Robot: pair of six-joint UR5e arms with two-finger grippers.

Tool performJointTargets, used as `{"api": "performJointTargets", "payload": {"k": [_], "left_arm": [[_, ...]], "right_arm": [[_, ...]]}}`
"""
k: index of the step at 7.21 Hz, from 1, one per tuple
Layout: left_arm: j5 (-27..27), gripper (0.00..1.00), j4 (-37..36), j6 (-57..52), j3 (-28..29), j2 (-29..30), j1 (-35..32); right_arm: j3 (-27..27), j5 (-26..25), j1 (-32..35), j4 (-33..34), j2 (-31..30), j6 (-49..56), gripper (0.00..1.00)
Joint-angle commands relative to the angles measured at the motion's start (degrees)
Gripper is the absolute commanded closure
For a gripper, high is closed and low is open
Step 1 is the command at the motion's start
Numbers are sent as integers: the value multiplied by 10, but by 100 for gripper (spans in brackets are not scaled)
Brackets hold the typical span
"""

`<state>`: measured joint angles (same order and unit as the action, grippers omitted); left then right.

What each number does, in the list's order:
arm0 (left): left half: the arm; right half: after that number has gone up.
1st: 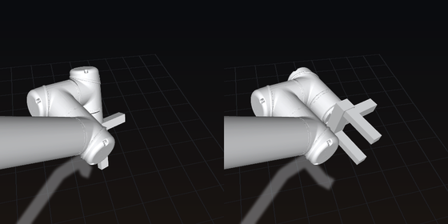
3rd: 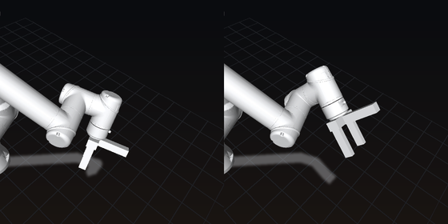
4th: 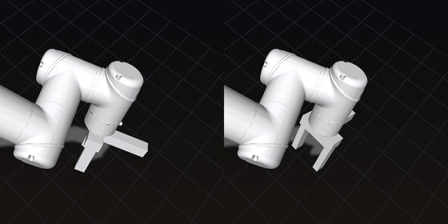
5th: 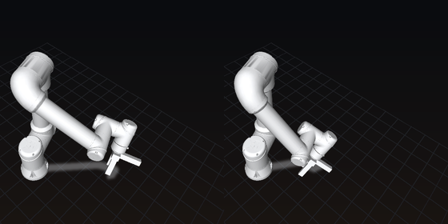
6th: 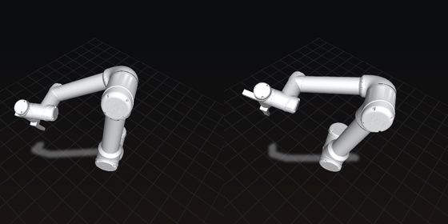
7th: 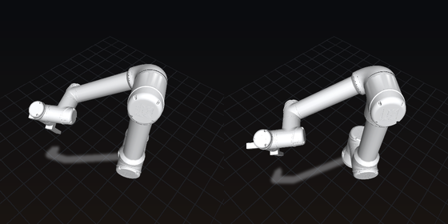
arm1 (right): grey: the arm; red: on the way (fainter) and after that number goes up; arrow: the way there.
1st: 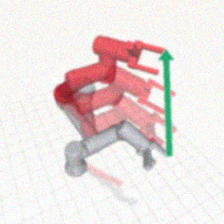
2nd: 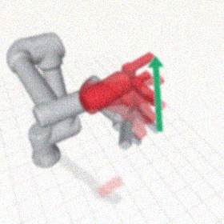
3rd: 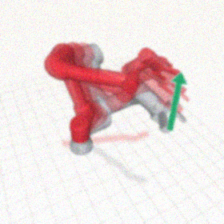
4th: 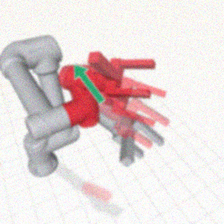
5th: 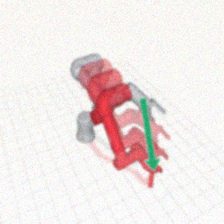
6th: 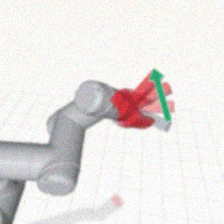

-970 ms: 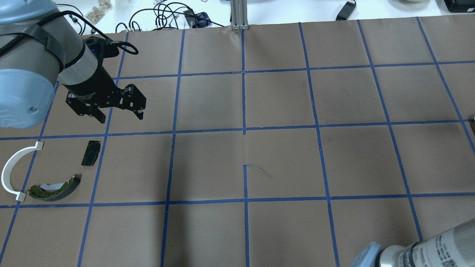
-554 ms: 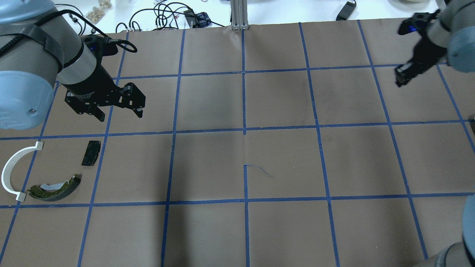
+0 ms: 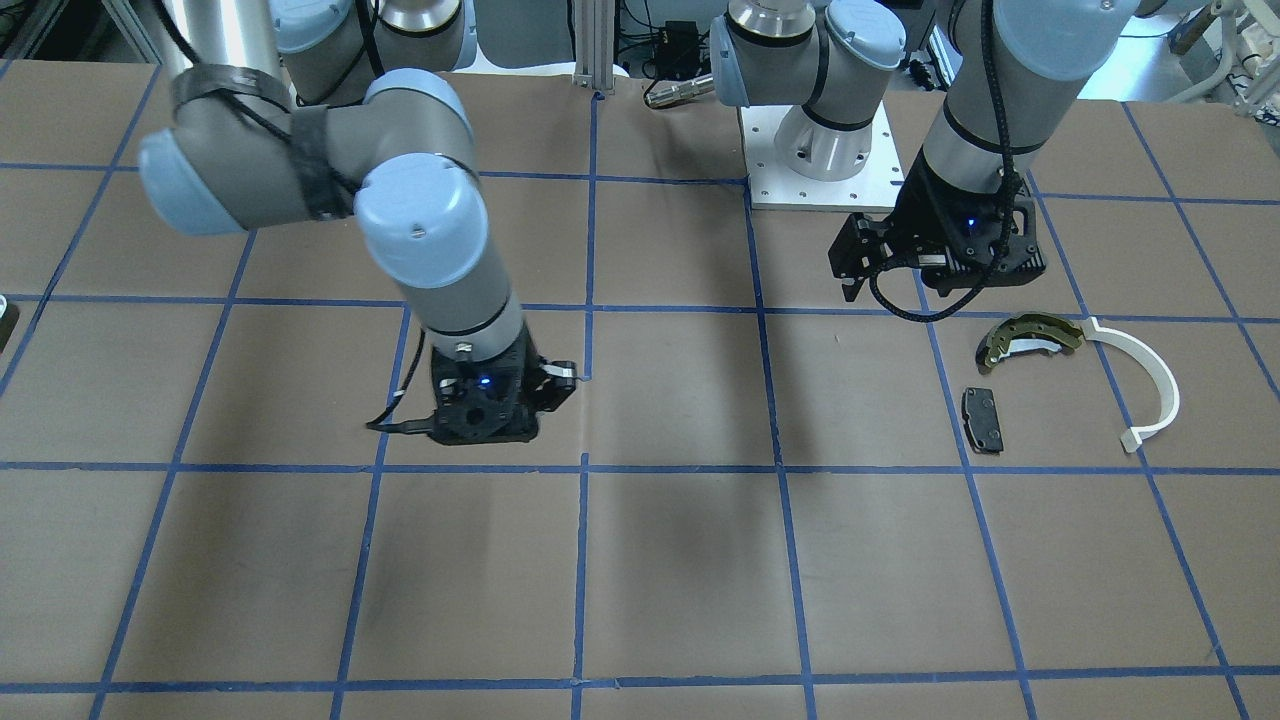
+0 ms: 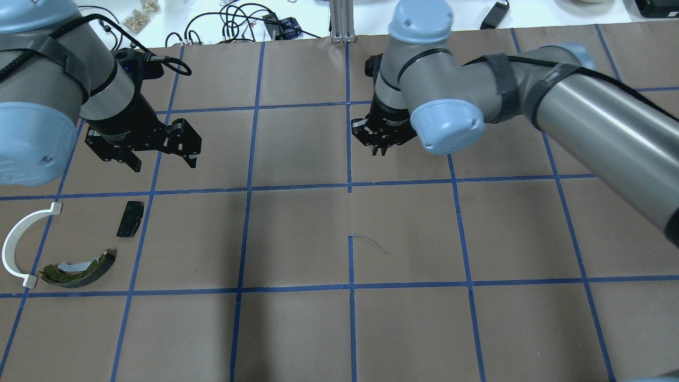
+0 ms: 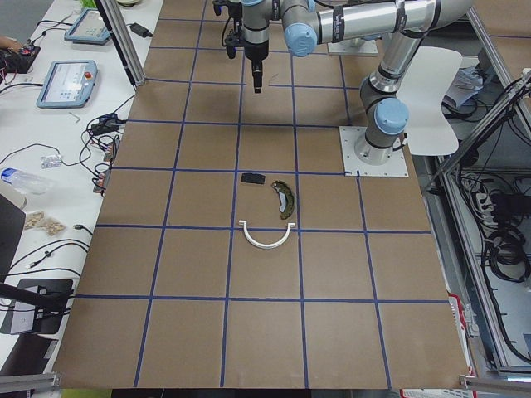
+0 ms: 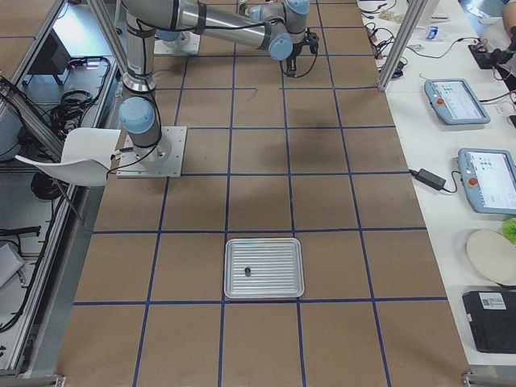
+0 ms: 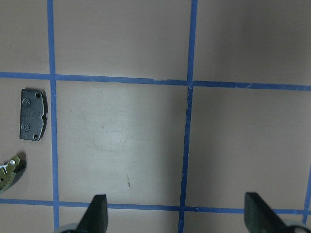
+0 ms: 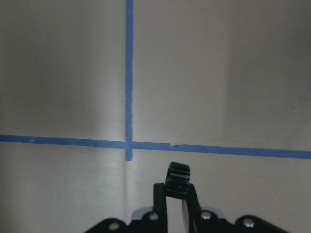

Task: Place bearing gear from tray to pile

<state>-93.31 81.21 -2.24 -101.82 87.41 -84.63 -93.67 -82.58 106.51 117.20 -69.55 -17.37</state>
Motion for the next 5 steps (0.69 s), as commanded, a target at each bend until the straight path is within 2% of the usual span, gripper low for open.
{"api": "performJointTargets", "payload": {"k": [1,2,3,5], "left_arm": [[-13,0,-1,0,-1,6,0],[-13,0,-4,-1,-1,12,0],[-13,0,-10,-1,0,13,0],[-17,0,-4,0,6,8,1]], "right_arm": [[-31,10,71,90,56,-100,100],[-83,10,74,201,97,-100,95],[-87,2,72,267,120,-90,1],[-59,4,47,177,73,-80,0]]}}
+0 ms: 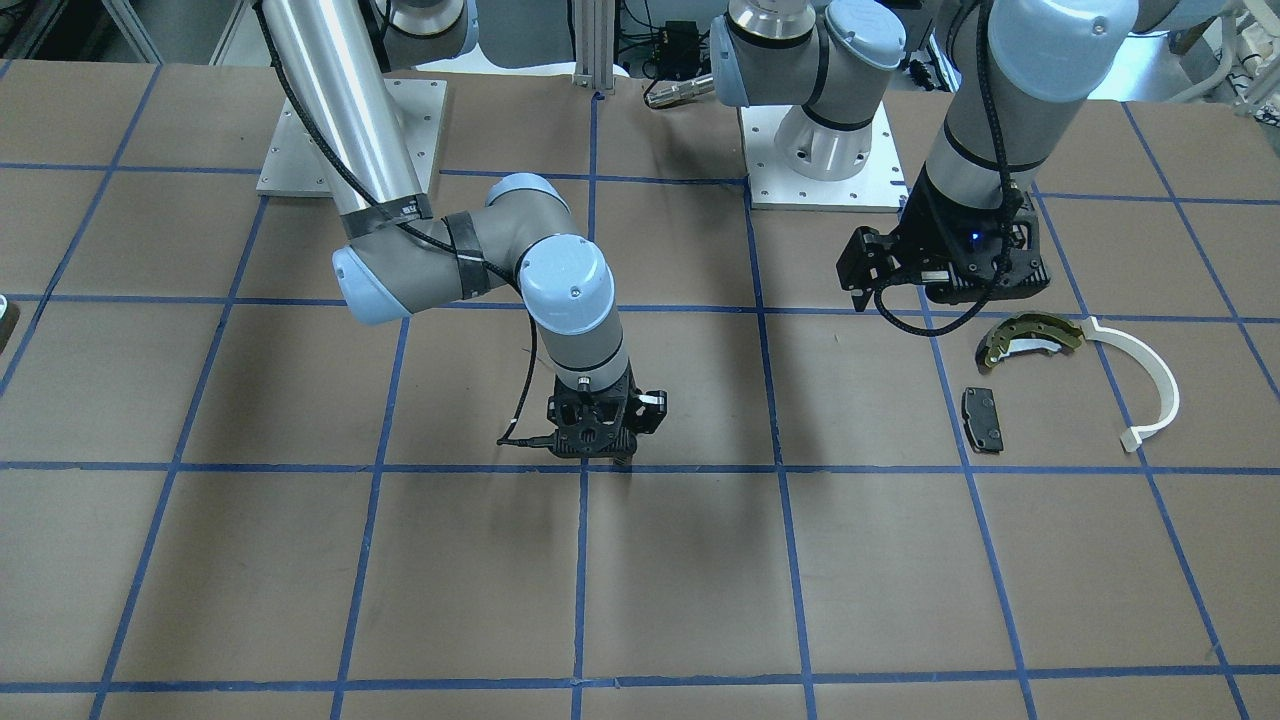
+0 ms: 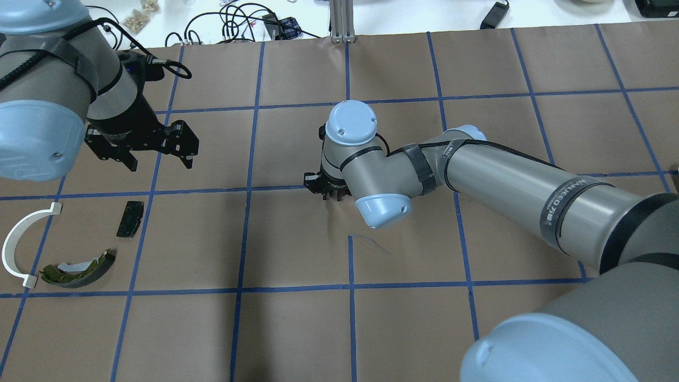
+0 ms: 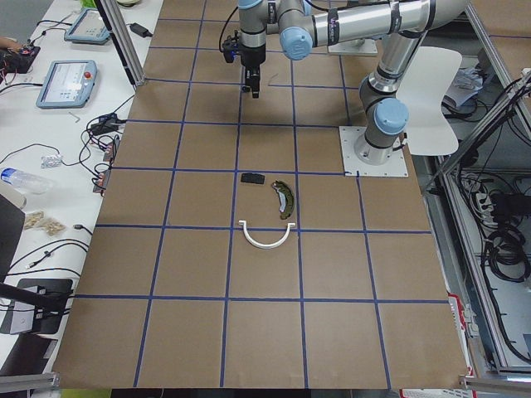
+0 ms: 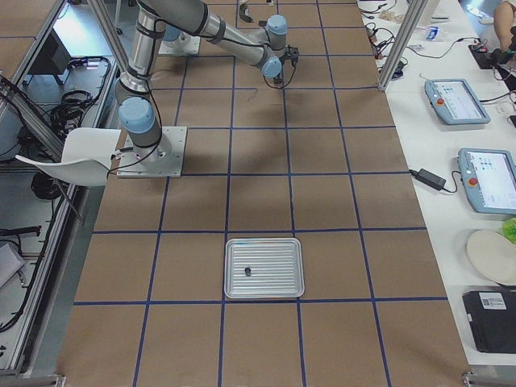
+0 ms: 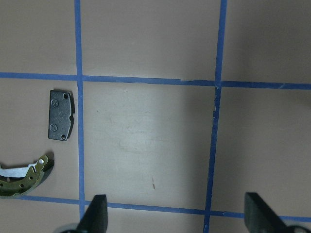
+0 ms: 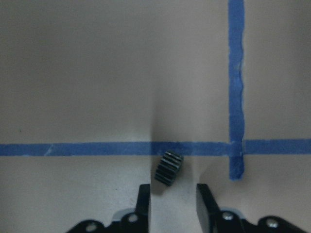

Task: Place bearing gear from tray to pile

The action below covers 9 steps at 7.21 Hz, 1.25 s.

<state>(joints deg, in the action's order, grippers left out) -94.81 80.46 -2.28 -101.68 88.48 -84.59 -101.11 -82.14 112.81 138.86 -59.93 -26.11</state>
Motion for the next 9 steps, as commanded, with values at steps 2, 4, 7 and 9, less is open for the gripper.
{"api": "performJointTargets", "payload": {"k": [2,4,7,9], "left_arm": [[6,0,5,1,-3,4,-1],[65,0,-2,11,-2,23,-5],[67,0,-116,59,2,98,-112],[67,0,-182,61,6,161,-182]], "right_arm": [[47,-13,-111,-190,-97,126,0],[46,-29,-270,-262,-156,315,0],[46,-31,-544,-323,-172,633,0],[46,-42,-678,-316,-153,797,0]]}}
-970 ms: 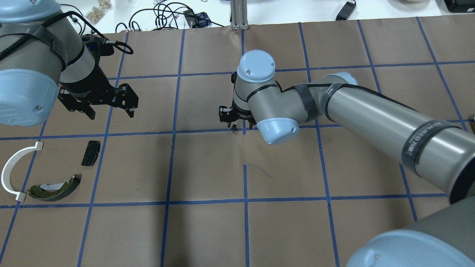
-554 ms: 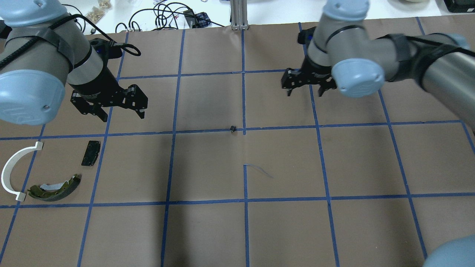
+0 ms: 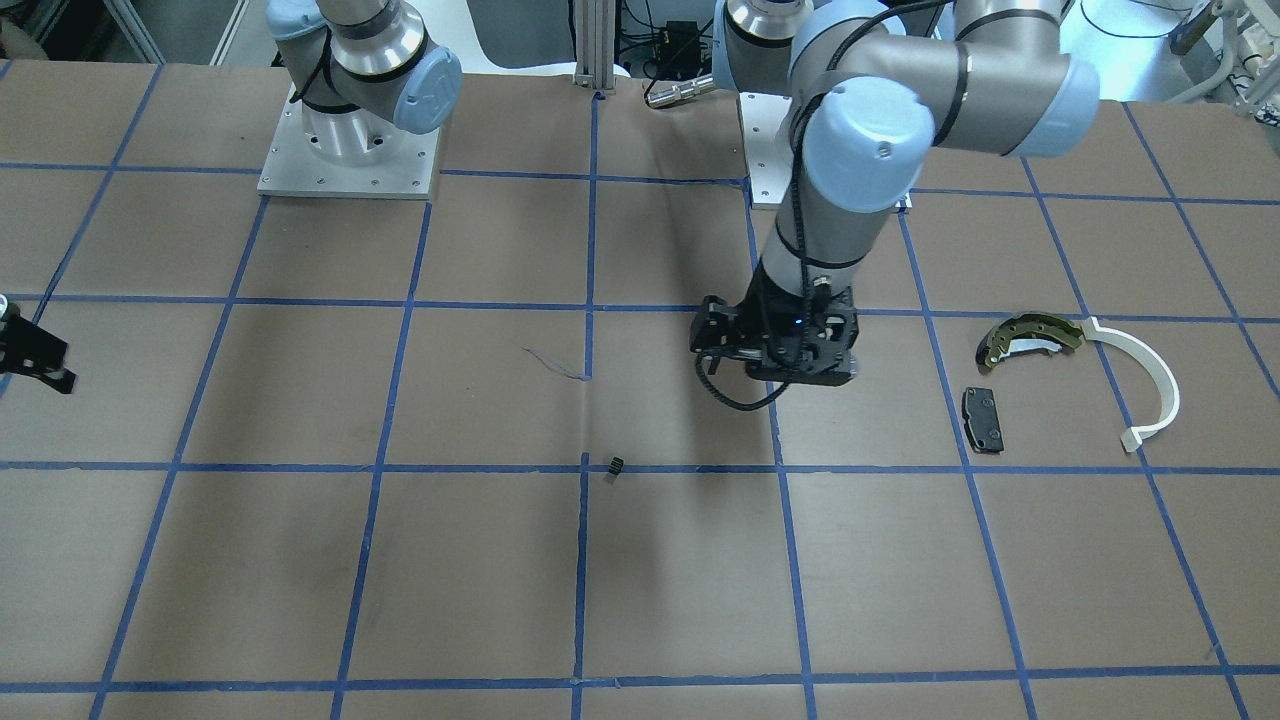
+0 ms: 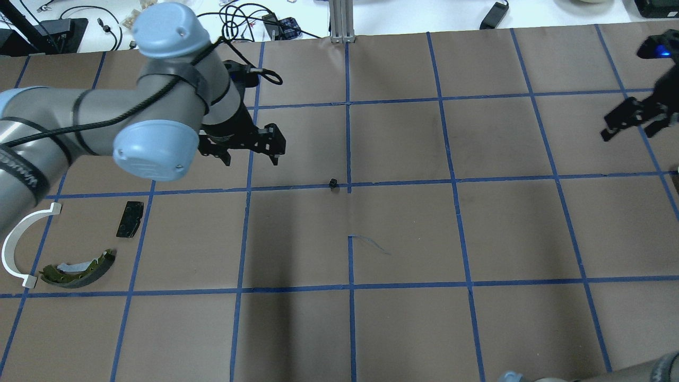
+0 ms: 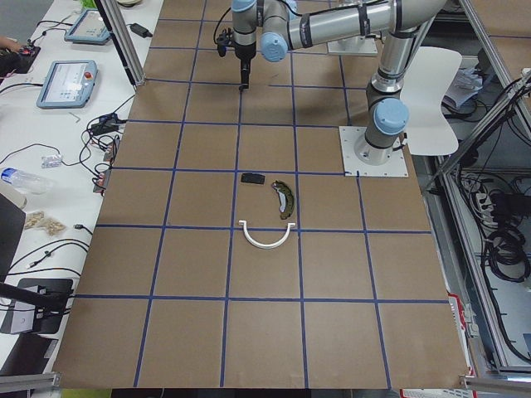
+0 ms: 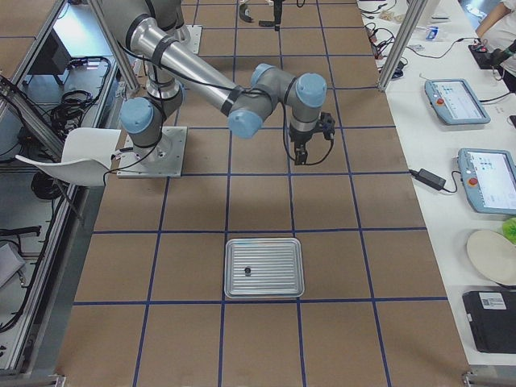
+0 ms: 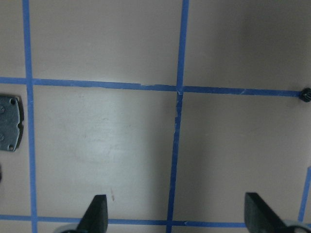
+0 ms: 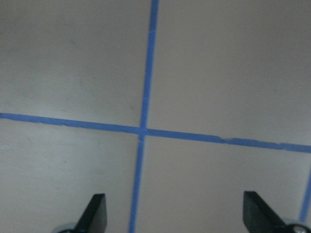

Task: Place bearing gear from tray to pile

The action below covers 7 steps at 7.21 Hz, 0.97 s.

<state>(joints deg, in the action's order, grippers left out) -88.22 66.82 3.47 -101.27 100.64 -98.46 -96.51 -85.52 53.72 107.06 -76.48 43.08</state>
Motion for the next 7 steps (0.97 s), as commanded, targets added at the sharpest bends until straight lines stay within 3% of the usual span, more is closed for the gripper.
{"api": "performJointTargets", "payload": {"k": [1,2,3,7], "left_arm": [[1,0,-76,11,2,69,-74],[2,0,-117,12,2,97,-92],[2,0,-142,9,2,122,-96],[1,4,-209,4,22,198,-96]], "right_arm": [[8,-36,-139,39,49,192,0],[11,-41,-178,130,96,279,0],[12,-40,-213,165,123,298,0],[6,-40,-260,191,163,343,4]]}}
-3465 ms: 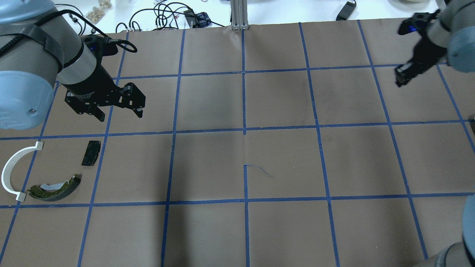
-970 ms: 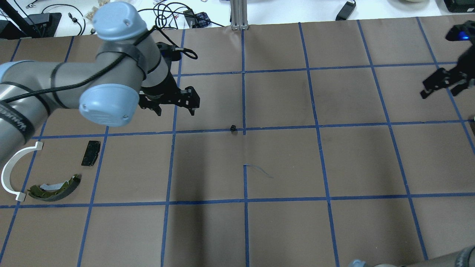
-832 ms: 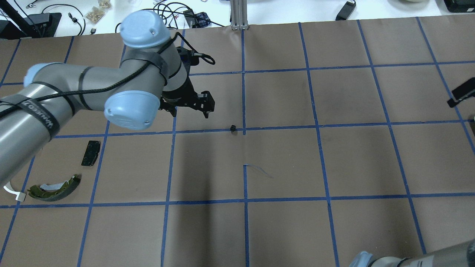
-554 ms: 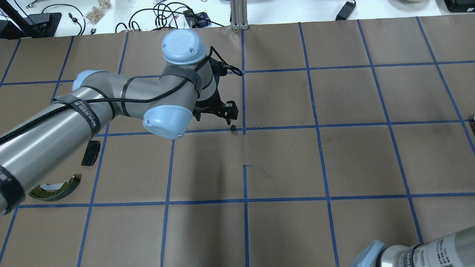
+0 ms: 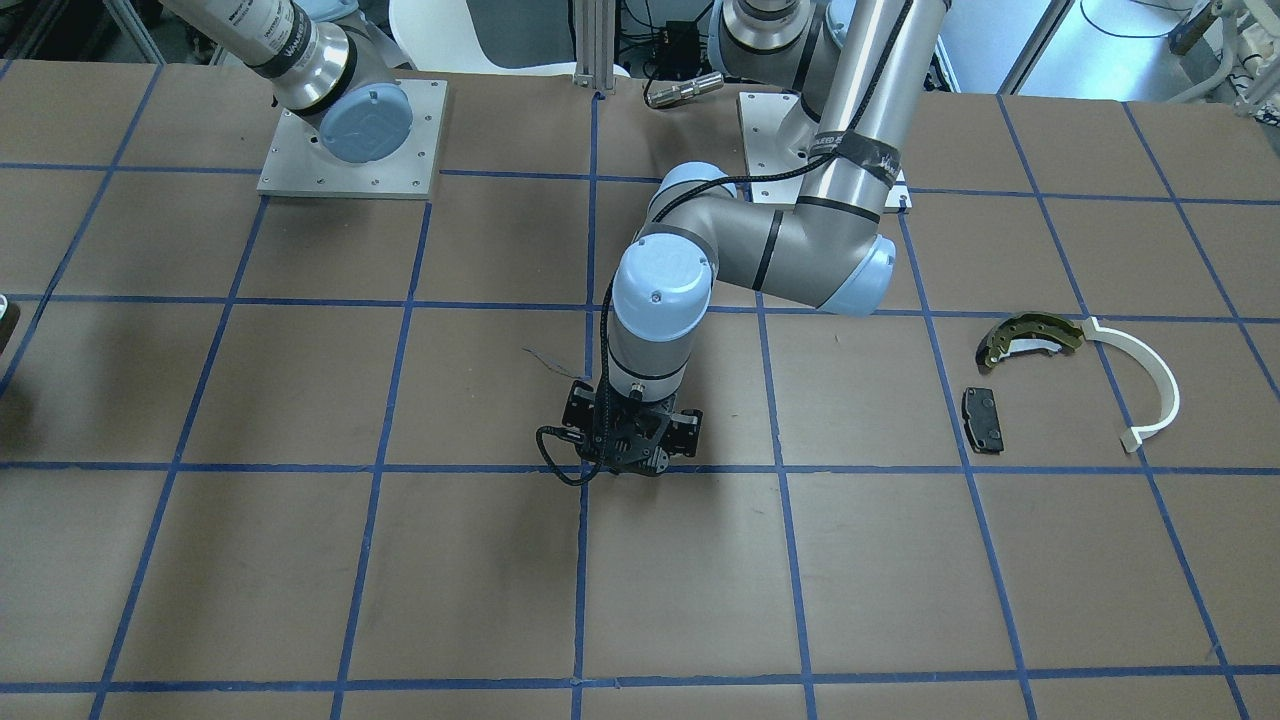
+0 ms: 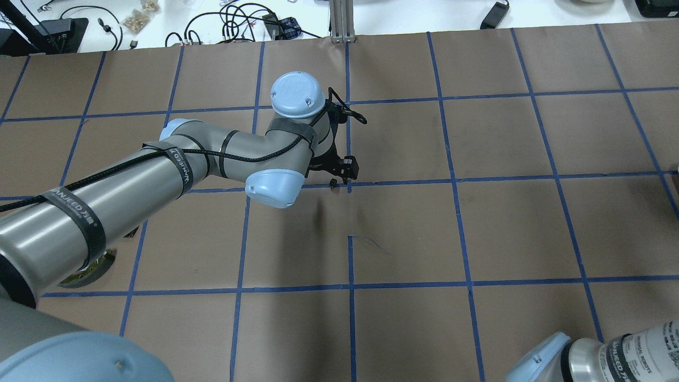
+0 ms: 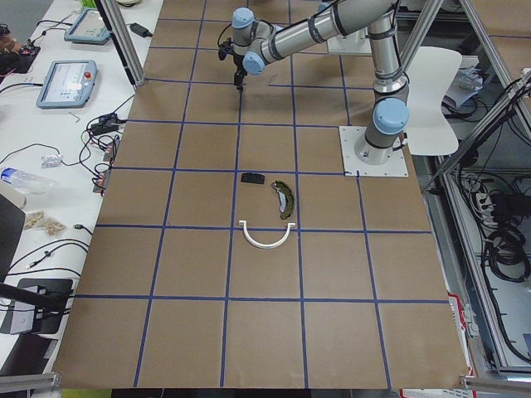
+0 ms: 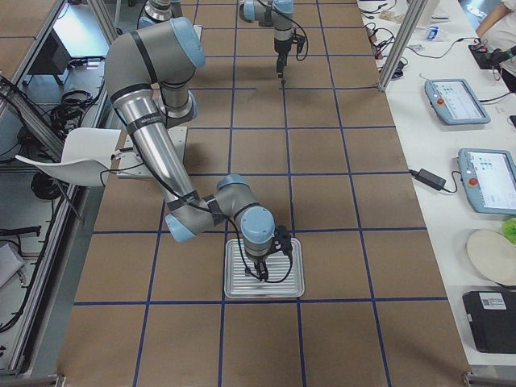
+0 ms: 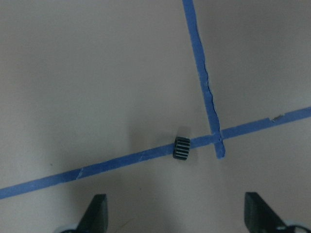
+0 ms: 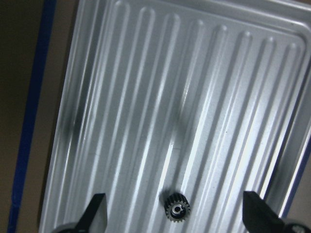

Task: Place bearing gear from tray to pile

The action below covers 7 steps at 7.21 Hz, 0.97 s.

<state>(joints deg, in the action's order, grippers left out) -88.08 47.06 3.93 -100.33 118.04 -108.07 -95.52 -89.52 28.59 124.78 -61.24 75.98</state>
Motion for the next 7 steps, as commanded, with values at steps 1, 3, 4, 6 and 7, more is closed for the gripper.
{"api": "performJointTargets", "payload": {"k": [1,3,4,6,7], "left_arm": [[-1,6,-11,-2,25,43,0],[-2,38,-10,-2,26,54,-2],[-2,70,-7,-2,26,54,-6],[-2,100,-1,-1,26,52,-9],[-2,100,0,-2,26,48,-9]], "right_arm": [[-4,2,-9,13,22,15,10],[-4,4,-9,13,25,29,26],[-5,4,-9,13,25,26,32],[-5,1,-9,13,28,28,45],[-5,-1,-9,13,34,29,45]]}}
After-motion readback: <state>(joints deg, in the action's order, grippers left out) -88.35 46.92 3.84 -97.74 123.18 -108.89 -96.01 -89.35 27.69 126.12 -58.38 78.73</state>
